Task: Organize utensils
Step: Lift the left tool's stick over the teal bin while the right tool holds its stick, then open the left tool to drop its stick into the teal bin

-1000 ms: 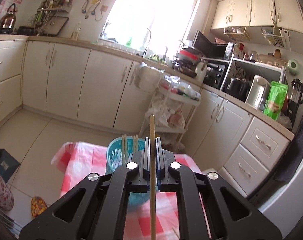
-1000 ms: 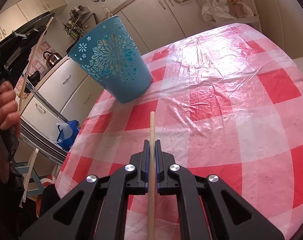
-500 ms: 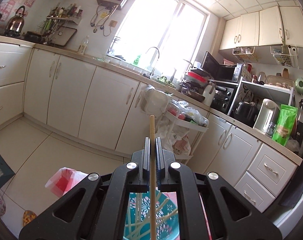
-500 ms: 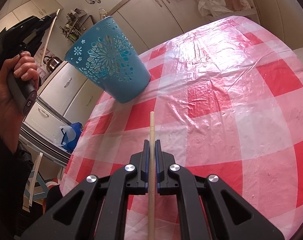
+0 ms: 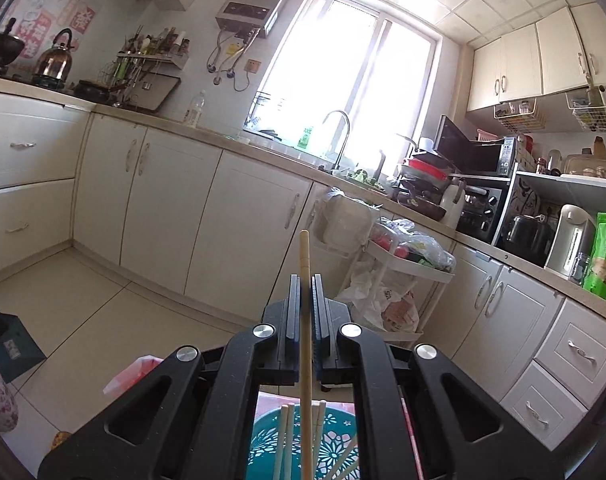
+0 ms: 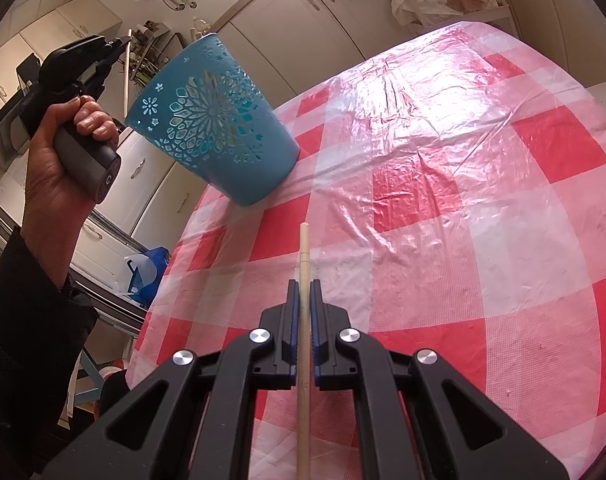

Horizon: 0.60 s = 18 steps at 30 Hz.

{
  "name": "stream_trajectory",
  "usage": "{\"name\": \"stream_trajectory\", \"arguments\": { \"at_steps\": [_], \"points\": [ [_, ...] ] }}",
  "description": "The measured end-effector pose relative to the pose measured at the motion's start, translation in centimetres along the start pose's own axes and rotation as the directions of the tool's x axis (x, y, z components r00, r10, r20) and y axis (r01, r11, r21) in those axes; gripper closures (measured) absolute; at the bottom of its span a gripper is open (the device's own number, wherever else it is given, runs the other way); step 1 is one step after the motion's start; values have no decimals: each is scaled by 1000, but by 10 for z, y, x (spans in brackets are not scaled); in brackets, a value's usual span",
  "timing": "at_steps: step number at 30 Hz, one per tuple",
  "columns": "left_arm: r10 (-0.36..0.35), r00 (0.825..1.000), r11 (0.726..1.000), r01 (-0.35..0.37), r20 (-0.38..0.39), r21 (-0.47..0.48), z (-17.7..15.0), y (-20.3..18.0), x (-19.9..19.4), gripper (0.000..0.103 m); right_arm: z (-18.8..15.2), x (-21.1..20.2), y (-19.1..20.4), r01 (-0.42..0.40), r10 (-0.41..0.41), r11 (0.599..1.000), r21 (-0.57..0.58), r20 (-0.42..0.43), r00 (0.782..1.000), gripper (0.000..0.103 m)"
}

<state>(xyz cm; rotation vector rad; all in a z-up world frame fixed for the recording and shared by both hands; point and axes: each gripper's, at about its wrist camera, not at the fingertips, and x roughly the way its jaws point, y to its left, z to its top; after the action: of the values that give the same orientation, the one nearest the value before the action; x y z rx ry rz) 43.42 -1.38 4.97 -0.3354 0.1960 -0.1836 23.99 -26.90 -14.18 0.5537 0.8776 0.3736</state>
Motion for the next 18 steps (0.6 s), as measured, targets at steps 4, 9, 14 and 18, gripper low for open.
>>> {"name": "stream_trajectory", "arguments": {
  "at_steps": [4, 9, 14, 18],
  "points": [
    [26, 1000, 1000, -26, 3, 3, -8, 3, 2, 98, 0, 0, -1, -1, 1, 1000, 10, -2, 1000, 97],
    [36, 999, 999, -36, 1, -7, -18, 10, 3, 98, 0, 0, -1, 0, 0, 1000, 16, -4, 1000, 97],
    [35, 999, 999, -34, 12, -16, -20, 12, 1, 98, 1, 0, -2, 0, 0, 1000, 17, -5, 1000, 97],
    [34, 999, 999, -34, 28, -3, -16, 8, 1, 98, 1, 0, -2, -2, 2, 1000, 19, -6, 1000, 97]
  ]
}}
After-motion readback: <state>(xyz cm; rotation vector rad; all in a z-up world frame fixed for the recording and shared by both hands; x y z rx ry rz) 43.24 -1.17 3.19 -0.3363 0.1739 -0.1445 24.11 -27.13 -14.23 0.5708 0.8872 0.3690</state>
